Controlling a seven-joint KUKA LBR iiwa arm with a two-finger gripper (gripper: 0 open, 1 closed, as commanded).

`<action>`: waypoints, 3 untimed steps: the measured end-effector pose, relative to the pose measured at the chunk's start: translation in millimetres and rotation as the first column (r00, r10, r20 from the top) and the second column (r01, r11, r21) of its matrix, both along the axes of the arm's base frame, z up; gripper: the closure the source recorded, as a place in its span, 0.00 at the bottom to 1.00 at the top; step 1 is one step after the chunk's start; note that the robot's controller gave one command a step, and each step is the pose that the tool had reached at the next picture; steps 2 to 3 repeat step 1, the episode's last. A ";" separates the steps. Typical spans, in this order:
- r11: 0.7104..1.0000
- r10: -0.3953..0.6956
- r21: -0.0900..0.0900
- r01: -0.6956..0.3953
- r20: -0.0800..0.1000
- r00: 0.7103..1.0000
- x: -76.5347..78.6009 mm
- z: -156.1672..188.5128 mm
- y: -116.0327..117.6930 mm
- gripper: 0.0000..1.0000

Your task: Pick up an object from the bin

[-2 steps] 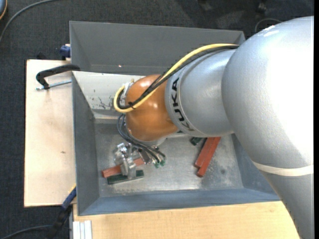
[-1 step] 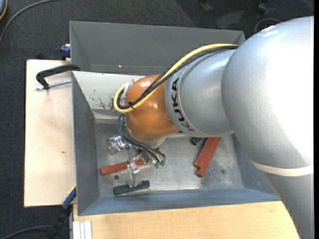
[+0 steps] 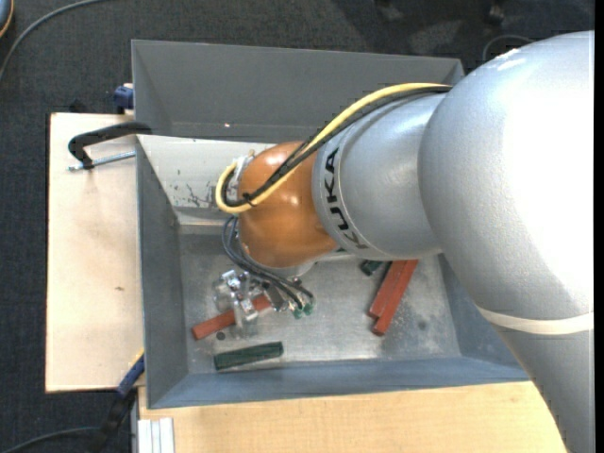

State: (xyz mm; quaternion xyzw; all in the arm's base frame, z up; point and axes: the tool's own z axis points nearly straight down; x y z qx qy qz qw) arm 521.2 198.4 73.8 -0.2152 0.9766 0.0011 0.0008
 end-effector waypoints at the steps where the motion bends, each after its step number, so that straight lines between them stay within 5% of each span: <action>1: 1.000 -0.016 0.004 0.016 0.013 1.000 -10.5 152.1 -7.5 1.00; 3: 1.000 -0.016 0.004 0.016 0.013 1.000 -10.5 152.1 -7.5 1.00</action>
Offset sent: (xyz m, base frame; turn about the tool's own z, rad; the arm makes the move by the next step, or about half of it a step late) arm -0.0129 -0.0092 0.1462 0.0153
